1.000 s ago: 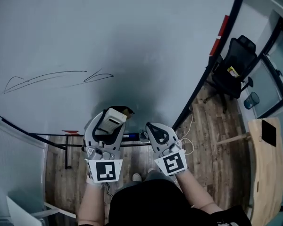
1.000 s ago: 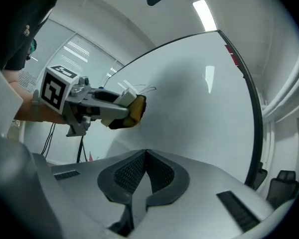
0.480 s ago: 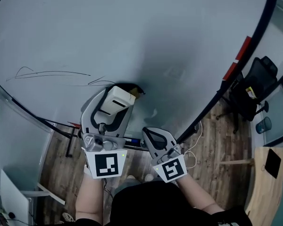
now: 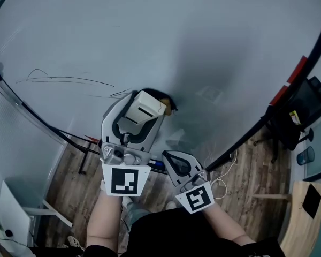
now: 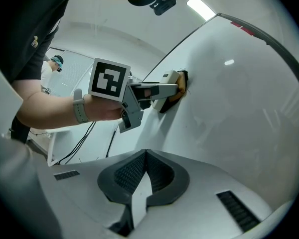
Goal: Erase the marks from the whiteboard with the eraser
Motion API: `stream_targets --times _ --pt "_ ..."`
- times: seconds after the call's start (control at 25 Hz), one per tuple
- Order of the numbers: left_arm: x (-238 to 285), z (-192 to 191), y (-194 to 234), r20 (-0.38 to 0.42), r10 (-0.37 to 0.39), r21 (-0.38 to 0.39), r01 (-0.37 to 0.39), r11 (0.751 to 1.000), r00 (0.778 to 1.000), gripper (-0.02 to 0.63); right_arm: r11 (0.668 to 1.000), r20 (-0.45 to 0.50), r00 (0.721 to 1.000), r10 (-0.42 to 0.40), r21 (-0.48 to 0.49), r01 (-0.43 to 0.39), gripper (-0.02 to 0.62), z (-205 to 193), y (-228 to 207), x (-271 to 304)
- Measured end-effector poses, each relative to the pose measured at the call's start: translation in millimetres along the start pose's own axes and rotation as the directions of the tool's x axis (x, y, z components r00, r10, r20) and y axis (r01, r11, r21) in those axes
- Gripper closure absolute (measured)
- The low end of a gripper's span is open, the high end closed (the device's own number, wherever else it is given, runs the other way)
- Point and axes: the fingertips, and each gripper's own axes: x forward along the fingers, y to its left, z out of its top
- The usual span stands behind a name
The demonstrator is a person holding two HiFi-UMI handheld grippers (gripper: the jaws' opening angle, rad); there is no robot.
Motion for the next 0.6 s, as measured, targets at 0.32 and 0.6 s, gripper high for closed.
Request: stream_targets --times 0.32,0.6 --pt "-6.4 -11.9 12.0 0.077 -0.043 -0.001 0.043 0.999 0.996 0.342 1.0 -0.026 1.0 -0.009 0.001 0.009 0.568 -0.1 17.7 34.8" --pt "-30.6 -50.2 53.8 0.084 -0.072 0.017 0.071 0.997 0.994 0.342 0.999 -0.053 0.998 -0.04 0.006 0.041 0.568 8.0 47.4 99.1"
